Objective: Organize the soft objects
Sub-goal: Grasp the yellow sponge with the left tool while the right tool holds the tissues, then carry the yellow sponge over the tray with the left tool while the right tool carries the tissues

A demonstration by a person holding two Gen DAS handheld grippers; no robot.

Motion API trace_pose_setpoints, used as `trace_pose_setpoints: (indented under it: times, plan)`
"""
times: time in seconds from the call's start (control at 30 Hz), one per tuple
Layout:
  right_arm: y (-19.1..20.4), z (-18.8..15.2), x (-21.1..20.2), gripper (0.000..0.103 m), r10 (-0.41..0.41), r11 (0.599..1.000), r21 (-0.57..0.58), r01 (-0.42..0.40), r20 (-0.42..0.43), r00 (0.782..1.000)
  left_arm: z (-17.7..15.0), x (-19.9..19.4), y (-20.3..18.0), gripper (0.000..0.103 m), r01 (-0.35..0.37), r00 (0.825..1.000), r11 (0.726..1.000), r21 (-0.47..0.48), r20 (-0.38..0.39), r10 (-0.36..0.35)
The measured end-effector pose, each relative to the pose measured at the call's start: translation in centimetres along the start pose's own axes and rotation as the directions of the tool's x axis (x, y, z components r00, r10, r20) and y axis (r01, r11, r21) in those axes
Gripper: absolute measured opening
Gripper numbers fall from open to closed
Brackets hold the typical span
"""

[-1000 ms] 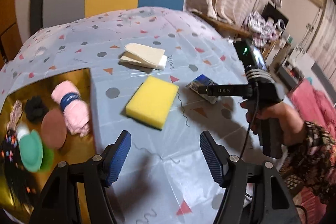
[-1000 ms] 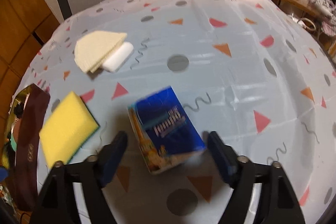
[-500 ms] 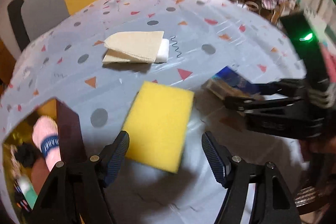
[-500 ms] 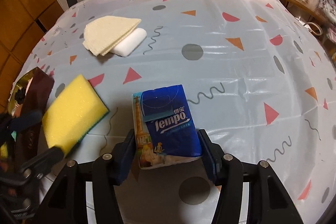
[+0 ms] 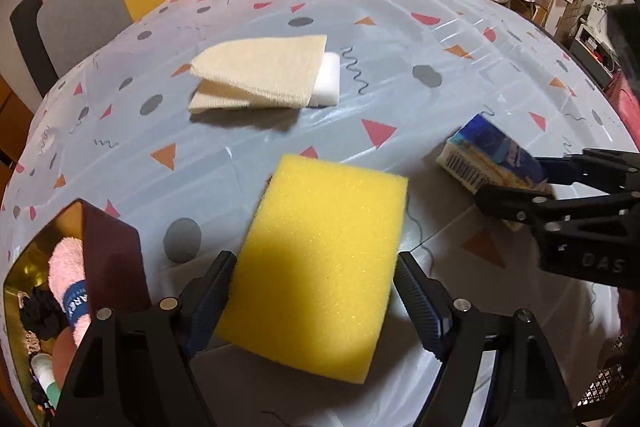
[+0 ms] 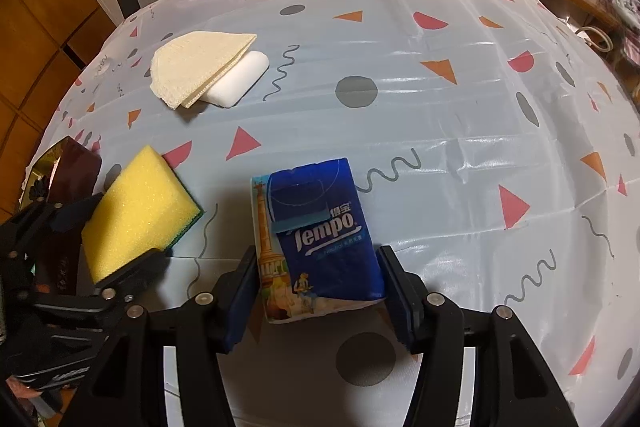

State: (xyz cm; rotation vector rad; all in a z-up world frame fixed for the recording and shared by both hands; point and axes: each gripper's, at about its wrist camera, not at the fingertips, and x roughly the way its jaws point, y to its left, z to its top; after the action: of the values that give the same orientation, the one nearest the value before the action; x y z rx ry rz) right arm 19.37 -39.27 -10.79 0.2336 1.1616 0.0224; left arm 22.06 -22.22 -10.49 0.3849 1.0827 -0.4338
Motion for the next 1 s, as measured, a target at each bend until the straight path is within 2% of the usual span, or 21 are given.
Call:
trace_pose_setpoints:
  times: [0.2, 0.37, 0.5, 0.83, 1.0]
  plan:
    - [0.1, 0.1, 0.2, 0.059, 0.000, 1.000, -0.006, 0.000, -0.002, 1.000, -0.6, -0.1, -0.1, 0.080, 0.007, 1.000, 0.999, -0.034, 0.011, -0.006]
    - [-0.1, 0.2, 0.3, 0.059, 0.005, 1.000, -0.001, -0.005, -0.001, 1.000, -1.2, -0.9, 0.6, 0.076, 0.093, 0.996, 0.989, -0.112, 0.026, -0.091]
    - [0.0, 0.1, 0.3, 0.059, 0.002, 1.000, -0.003, -0.002, 0.002, 1.000, -2.1, -1.7, 1.0, 0.075, 0.111, 0.994, 0.980, -0.164, 0.028, -0.108]
    - [0.5, -0.2, 0.3, 0.059, -0.011, 1.000, -0.018, 0.011, 0.008, 1.000, -5.1, -8.7, 1.3, 0.075, 0.196, 0.970, 0.963, -0.184, 0.181, -0.163]
    - [0.8, -0.3, 0.5, 0.059, -0.024, 0.999, -0.033, 0.024, 0.015, 1.000, -7.0, -12.4, 3.6, 0.075, 0.219, 0.953, 0.951, -0.220, 0.259, -0.159]
